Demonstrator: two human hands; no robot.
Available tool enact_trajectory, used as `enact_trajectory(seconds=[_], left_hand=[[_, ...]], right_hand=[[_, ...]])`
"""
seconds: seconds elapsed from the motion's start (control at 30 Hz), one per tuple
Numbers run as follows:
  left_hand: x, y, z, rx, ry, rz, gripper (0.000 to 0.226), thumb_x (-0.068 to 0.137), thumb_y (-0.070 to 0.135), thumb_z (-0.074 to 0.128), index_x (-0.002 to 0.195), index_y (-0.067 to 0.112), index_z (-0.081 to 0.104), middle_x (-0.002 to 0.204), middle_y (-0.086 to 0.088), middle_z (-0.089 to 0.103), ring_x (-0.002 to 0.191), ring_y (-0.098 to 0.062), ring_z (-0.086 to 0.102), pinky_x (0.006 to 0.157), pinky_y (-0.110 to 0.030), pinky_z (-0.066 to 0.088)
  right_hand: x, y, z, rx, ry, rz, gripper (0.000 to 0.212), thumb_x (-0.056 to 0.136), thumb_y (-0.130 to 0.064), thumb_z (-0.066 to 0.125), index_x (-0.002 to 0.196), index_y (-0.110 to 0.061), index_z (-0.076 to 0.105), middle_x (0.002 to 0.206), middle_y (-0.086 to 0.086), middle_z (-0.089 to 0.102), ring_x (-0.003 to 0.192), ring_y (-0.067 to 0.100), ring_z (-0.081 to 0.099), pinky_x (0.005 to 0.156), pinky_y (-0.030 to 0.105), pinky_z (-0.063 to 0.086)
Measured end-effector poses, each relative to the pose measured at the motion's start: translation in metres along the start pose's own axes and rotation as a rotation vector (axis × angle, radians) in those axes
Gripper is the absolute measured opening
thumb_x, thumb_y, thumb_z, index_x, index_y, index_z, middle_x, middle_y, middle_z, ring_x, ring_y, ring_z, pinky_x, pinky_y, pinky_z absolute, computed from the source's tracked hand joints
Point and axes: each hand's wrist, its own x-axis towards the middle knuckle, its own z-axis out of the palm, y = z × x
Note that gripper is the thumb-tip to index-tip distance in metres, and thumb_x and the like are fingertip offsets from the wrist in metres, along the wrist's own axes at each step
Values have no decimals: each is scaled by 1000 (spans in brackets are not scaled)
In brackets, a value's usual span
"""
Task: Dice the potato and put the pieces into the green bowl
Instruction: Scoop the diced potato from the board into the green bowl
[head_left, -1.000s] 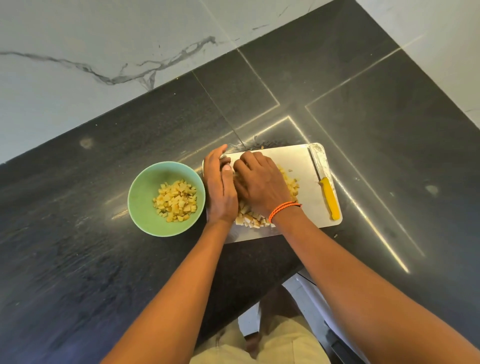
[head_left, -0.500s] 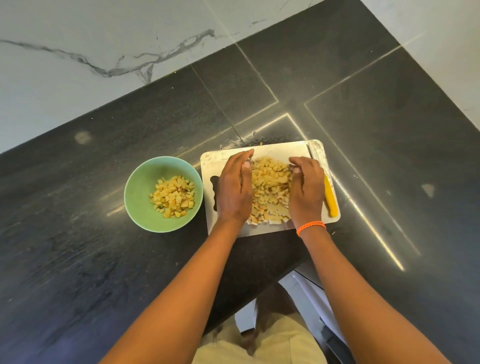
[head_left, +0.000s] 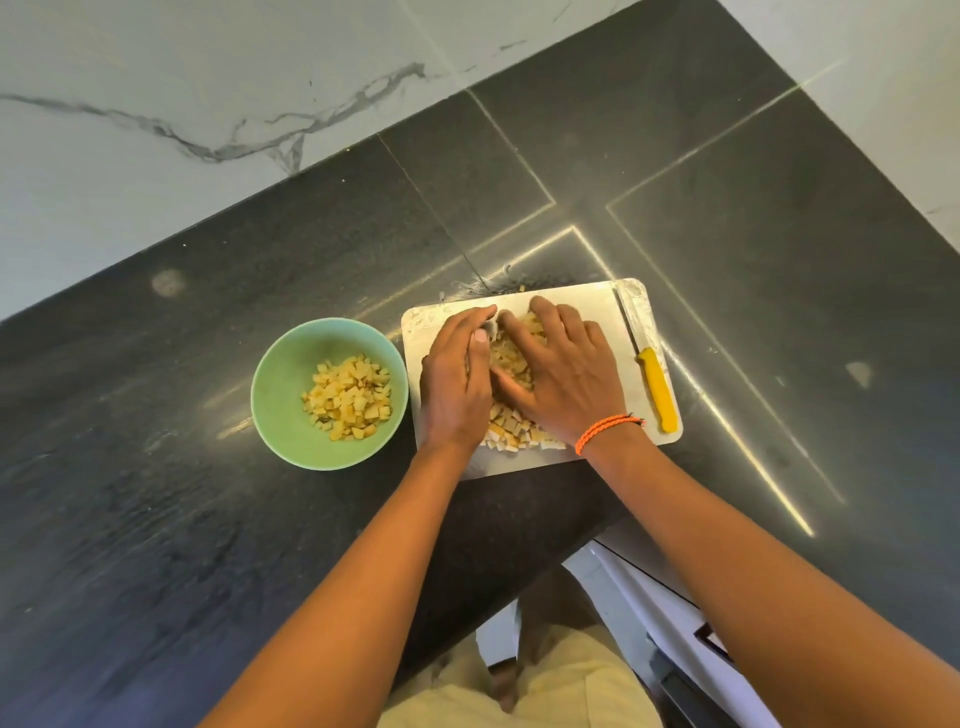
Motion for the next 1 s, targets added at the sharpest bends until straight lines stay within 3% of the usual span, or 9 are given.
enact_trajectory(seconds=[0.13, 0.3, 0.4, 0.5, 0.7, 0.87, 1.0], left_hand=[[-1, 0, 1, 65, -12, 3, 36, 112, 16, 41, 138, 9, 64, 139, -3, 64, 132, -13, 56, 114, -44, 46], [0, -4, 1, 100, -14, 17, 37, 111, 19, 41, 138, 10, 65, 139, -3, 64, 133, -15, 56, 115, -44, 45], [-1, -3, 2, 148, -25, 10, 37, 112, 20, 41, 139, 12, 65, 141, -2, 63, 135, -14, 55, 120, -33, 39], [-1, -3, 3, 195, -27, 25, 37, 112, 20, 41, 139, 12, 65, 141, -3, 64, 134, -14, 55, 118, -23, 36], [0, -1, 5, 189, -13, 19, 36, 112, 20, 40, 137, 11, 65, 139, -2, 64, 131, -15, 56, 114, -40, 44], [1, 16, 3, 72, -2, -13, 37, 112, 22, 39, 138, 12, 64, 140, -1, 63, 133, -13, 55, 115, -44, 44], [4, 45, 6, -30, 72, -34, 37, 113, 22, 38, 134, 14, 67, 136, 2, 67, 130, -9, 58, 114, -40, 46]], right_hand=[[6, 5, 2, -27, 24, -84, 49, 105, -53, 30, 139, -22, 47, 128, 13, 49, 103, 28, 48, 76, 37, 45], [5, 4, 7, 23, 74, -141, 23, 104, -32, 46, 122, -18, 52, 112, 11, 53, 87, 25, 51, 56, 30, 39], [4, 3, 9, 35, 112, -127, 16, 105, -30, 48, 111, -16, 54, 103, 9, 54, 78, 22, 50, 51, 28, 28], [2, 3, 12, 34, 163, -144, 16, 106, -26, 50, 101, -13, 58, 89, 8, 56, 69, 22, 49, 48, 27, 27], [2, 4, 15, 90, 209, -156, 11, 100, -17, 63, 94, -8, 62, 76, 10, 59, 61, 25, 55, 45, 28, 37], [14, 2, 0, 372, 273, 166, 20, 100, -23, 60, 89, -8, 64, 74, 9, 64, 60, 23, 56, 54, 27, 36], [24, -11, -28, 805, 385, 501, 24, 99, -25, 59, 83, -11, 69, 69, 1, 65, 62, 13, 56, 57, 28, 43]])
